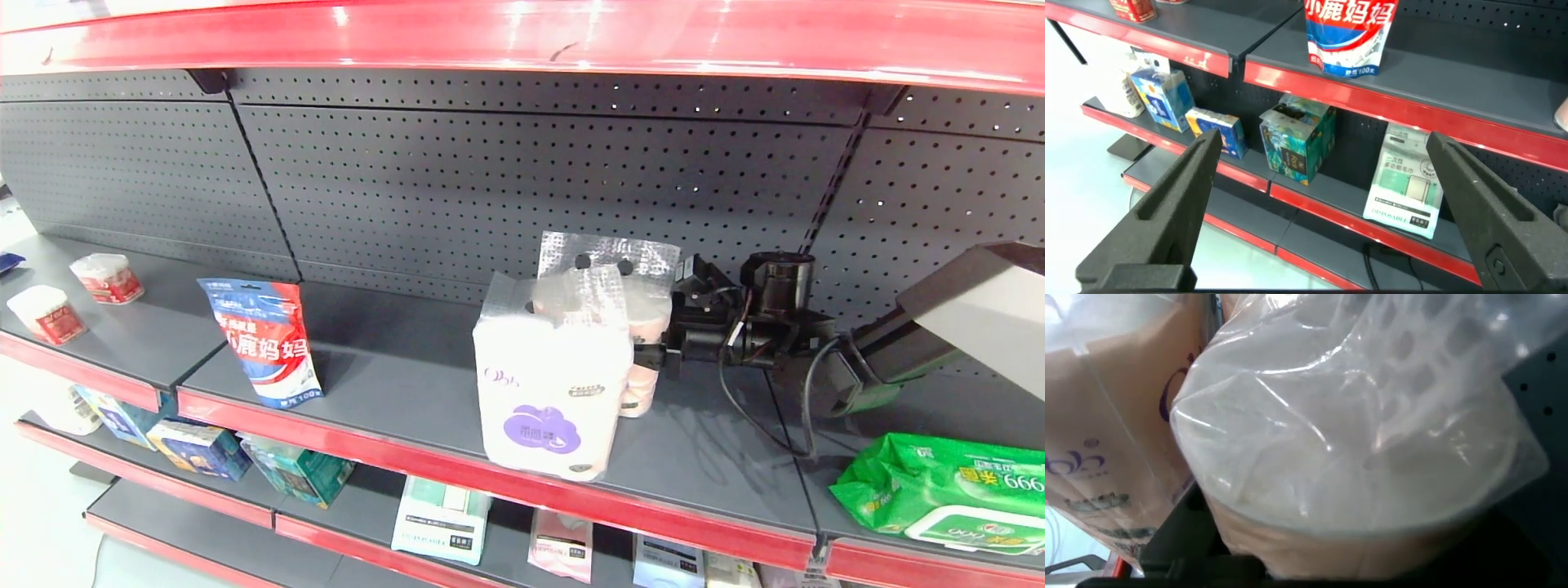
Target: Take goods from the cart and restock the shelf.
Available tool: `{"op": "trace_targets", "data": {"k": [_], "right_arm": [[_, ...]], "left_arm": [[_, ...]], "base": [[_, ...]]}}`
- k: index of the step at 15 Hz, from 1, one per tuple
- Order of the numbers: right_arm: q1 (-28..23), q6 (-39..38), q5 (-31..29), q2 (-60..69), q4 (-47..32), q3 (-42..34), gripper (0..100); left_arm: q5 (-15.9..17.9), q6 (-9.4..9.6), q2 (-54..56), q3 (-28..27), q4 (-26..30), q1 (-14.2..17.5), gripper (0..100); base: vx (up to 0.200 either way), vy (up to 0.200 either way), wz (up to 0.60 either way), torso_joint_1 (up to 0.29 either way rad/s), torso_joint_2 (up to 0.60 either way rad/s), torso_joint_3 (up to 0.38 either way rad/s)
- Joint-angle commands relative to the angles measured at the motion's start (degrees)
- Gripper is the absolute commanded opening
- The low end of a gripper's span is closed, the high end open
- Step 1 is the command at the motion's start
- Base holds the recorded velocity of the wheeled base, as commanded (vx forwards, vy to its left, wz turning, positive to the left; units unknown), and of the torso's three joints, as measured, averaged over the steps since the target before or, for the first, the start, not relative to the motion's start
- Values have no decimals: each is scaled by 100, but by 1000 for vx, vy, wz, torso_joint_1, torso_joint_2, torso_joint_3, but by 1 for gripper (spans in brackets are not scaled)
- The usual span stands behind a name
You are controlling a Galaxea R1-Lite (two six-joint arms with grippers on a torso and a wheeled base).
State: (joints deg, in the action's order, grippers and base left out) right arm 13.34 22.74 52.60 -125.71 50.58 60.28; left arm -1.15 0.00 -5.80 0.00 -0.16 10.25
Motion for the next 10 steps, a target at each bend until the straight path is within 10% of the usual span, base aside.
{"op": "trace_targets", "data": {"k": [1,10], "right_arm": [[11,3,-4,11,13,10,0],[-24,-366,-488,11,31,45,0]], "left_arm": [[0,0,-9,0,-2,3,100],[0,0,-9,0,-2,3,100]], "base": [[0,0,0,0,0,0],[0,0,0,0,0,0]]}}
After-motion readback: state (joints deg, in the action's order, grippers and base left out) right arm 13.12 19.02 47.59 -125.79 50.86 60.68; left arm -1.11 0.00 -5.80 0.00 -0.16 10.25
